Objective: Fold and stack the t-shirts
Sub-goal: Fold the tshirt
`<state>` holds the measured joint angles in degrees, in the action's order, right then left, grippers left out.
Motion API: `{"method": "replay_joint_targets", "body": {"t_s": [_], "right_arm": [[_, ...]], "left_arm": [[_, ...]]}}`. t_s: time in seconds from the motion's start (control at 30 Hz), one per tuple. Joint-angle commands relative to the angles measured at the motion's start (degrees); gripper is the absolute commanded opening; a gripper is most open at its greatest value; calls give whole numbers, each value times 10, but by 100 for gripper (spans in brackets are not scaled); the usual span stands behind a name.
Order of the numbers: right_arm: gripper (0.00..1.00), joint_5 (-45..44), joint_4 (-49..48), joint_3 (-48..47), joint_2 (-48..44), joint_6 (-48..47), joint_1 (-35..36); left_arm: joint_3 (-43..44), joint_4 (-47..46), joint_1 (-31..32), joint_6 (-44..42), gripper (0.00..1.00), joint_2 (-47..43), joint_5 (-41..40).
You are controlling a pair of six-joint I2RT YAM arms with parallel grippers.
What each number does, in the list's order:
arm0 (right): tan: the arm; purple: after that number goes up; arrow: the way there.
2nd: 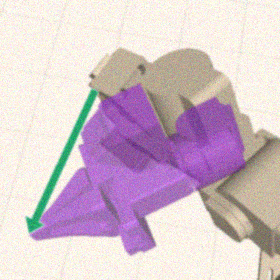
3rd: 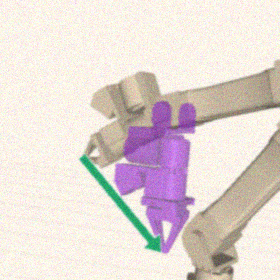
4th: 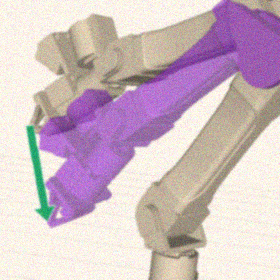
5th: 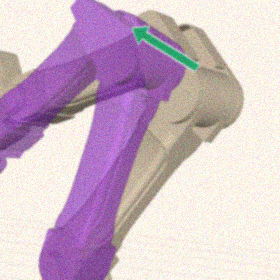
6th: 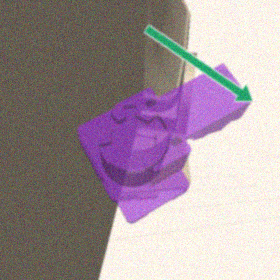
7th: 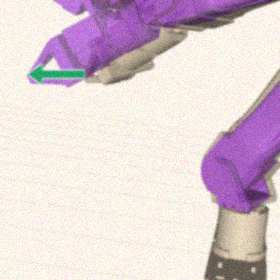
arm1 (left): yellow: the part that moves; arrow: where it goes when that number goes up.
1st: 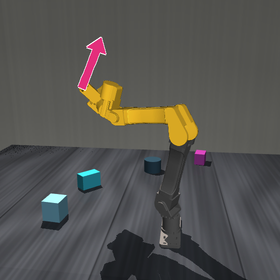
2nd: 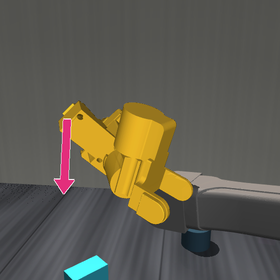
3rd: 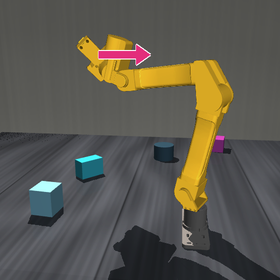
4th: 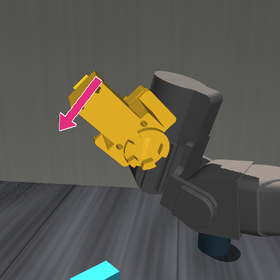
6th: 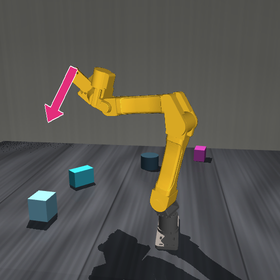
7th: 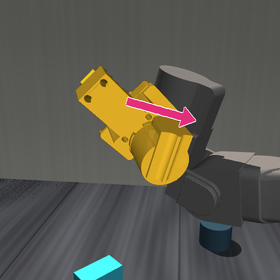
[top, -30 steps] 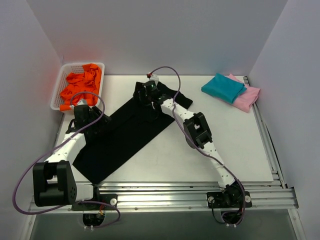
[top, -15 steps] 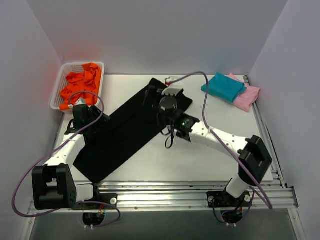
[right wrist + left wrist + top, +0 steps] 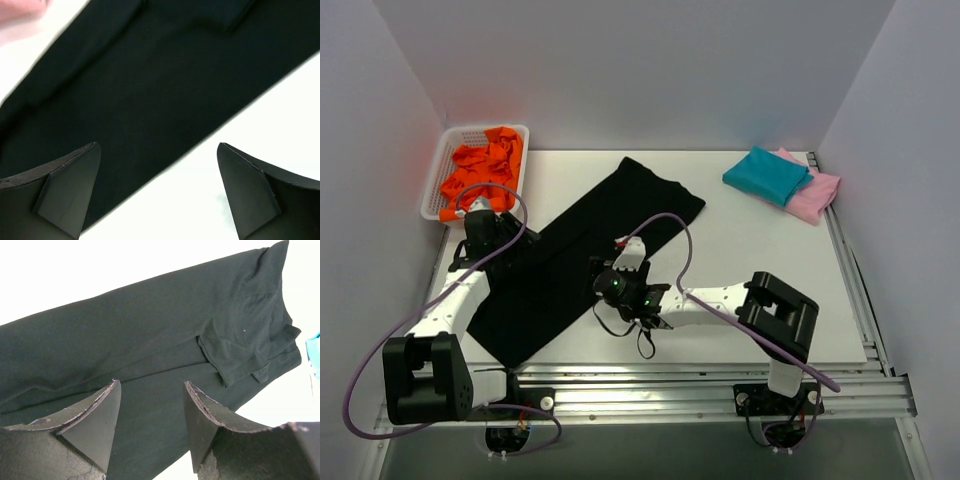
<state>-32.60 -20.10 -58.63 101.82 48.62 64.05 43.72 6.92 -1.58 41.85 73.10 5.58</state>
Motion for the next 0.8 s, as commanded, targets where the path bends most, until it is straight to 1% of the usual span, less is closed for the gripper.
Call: {"method": "replay_joint_targets", "body": {"t_s": [0.0,0.1,0.5,0.6,0.63,0.67,0.7,0.73,0.77], "right_arm": [[97,10,7,-25,24,70,24],[97,28,12,-46,70,85,28],[97,78,0,-97,164,107,27],[93,93,-10,-105,185,109,22],[90,97,-13,-107,188,110,21],[80,98,-14,-106,190,111,20],[74,99,-16,-105,190,111,19],[54,99,-15,-102,189,111,18],[45,97,-15,-98,188,111,15]], "left_arm": [[0,0,-3,-1,61,-28,-2],[-2,2,-3,-1,61,-31,-3],[0,2,-10,-4,61,-24,-4],[0,1,-11,-4,61,-22,-3],[0,2,-12,-5,61,-21,-4],[0,2,-13,-5,61,-21,-4],[0,2,-13,-5,61,-20,-5],[0,2,-13,-5,61,-20,-6],[0,2,-15,-6,61,-20,-7]]}}
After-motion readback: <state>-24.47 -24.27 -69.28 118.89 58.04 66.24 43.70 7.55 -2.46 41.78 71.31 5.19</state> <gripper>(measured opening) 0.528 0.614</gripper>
